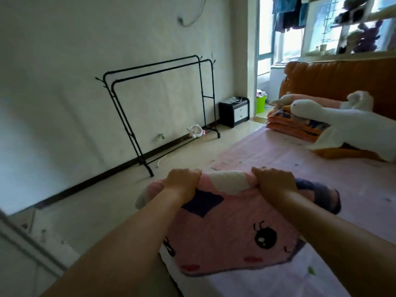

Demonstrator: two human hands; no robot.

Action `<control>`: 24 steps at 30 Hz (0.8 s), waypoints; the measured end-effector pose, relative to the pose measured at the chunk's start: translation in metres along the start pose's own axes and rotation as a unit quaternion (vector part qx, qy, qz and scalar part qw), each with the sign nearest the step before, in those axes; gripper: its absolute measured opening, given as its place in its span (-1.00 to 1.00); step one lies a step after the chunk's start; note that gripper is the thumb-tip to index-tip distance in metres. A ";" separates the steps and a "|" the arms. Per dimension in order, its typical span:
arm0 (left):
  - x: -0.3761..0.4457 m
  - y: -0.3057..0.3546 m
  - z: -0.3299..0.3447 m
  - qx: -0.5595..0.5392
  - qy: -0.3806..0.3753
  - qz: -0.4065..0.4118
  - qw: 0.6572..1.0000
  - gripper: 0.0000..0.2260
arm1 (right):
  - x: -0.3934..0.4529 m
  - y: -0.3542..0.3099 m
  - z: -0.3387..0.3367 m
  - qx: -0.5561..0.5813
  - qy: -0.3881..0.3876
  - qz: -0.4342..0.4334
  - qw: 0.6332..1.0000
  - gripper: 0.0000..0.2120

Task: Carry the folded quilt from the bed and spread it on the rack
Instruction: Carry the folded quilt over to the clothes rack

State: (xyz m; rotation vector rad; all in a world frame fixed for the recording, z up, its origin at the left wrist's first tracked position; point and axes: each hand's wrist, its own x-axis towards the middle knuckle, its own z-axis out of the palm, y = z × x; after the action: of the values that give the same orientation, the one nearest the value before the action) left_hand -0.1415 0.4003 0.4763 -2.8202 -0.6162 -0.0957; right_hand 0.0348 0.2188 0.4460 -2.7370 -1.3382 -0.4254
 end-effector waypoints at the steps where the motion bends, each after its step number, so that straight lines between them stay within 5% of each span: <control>1: 0.000 -0.020 0.004 0.005 0.003 -0.006 1.000 -0.81 | 0.012 -0.017 0.000 0.003 0.001 -0.009 1.000 -0.81; 14: 0.015 -0.343 0.059 0.012 0.010 -0.099 0.995 -0.69 | 0.230 -0.295 0.015 0.036 0.025 -0.106 0.993 -0.85; 24: 0.020 -0.501 0.060 0.065 0.024 -0.156 0.985 -0.77 | 0.352 -0.442 0.011 0.049 0.053 -0.135 0.988 -0.81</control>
State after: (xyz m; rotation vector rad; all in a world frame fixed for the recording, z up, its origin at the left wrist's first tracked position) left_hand -0.3329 0.8642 0.5359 -2.5678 -1.0106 -0.1749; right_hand -0.1030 0.7631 0.5043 -2.4251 -1.6589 -0.4981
